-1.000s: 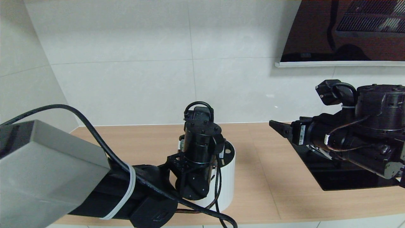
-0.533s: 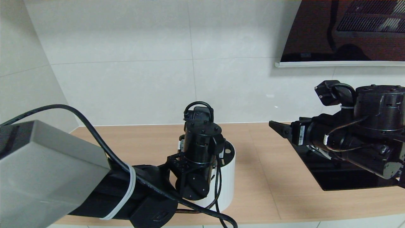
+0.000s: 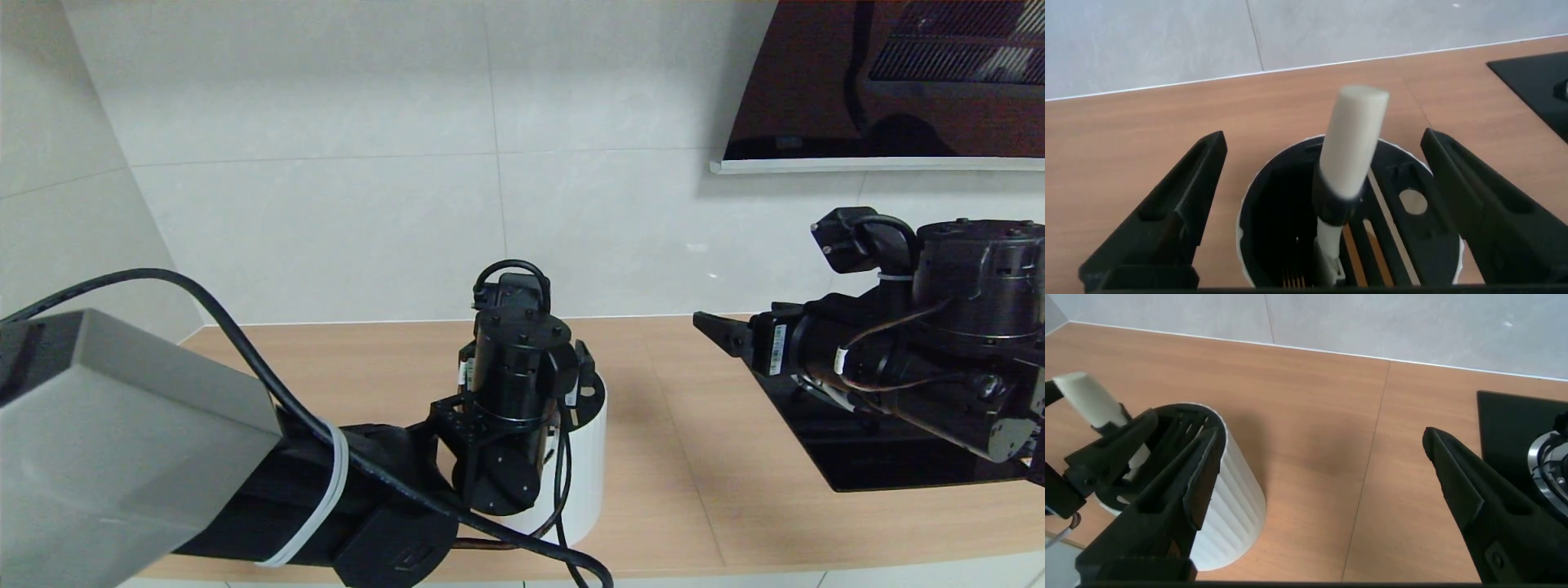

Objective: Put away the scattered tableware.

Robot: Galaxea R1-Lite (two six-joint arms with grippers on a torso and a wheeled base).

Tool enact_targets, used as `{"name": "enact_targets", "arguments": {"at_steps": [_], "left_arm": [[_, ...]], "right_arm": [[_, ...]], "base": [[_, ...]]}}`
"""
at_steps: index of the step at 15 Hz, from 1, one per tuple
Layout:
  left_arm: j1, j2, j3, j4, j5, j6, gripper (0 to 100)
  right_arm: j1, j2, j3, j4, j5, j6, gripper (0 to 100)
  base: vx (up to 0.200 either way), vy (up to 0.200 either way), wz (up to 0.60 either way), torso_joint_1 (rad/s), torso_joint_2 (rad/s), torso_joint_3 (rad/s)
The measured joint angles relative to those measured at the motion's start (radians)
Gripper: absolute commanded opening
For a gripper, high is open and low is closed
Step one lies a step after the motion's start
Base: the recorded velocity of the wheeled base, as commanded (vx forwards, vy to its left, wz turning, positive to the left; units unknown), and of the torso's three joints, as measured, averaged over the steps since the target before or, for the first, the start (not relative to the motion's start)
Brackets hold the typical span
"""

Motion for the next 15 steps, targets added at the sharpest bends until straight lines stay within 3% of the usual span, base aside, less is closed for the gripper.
{"name": "enact_targets", "arguments": {"at_steps": [4, 7, 12, 15], "left_arm": [[0.001, -0.033, 0.001, -0.006, -0.001, 0.001, 100], [0.009, -0.166, 0.013, -0.010, -0.032, 0.013, 100], [0.044, -0.488, 0.215, -0.011, -0.223, 0.140, 100], [0.157, -0.699, 0.376, 0.004, -0.276, 0.179, 100]], "right_arm": [[0.000, -0.001, -0.006, 0.000, -0.005, -0.011, 100], [0.000, -0.003, -0.010, 0.001, -0.009, -0.037, 100], [-0.003, -0.072, -0.003, 0.003, -0.089, -0.161, 100], [-0.018, -0.213, 0.024, 0.008, -0.092, -0.169, 100]], "base": [[0.000, 0.000, 0.00, 0.000, 0.00, 0.000], [0.000, 0.000, 0.00, 0.000, 0.00, 0.000], [0.000, 0.000, 0.00, 0.000, 0.00, 0.000], [0.000, 0.000, 0.00, 0.000, 0.00, 0.000]]}}
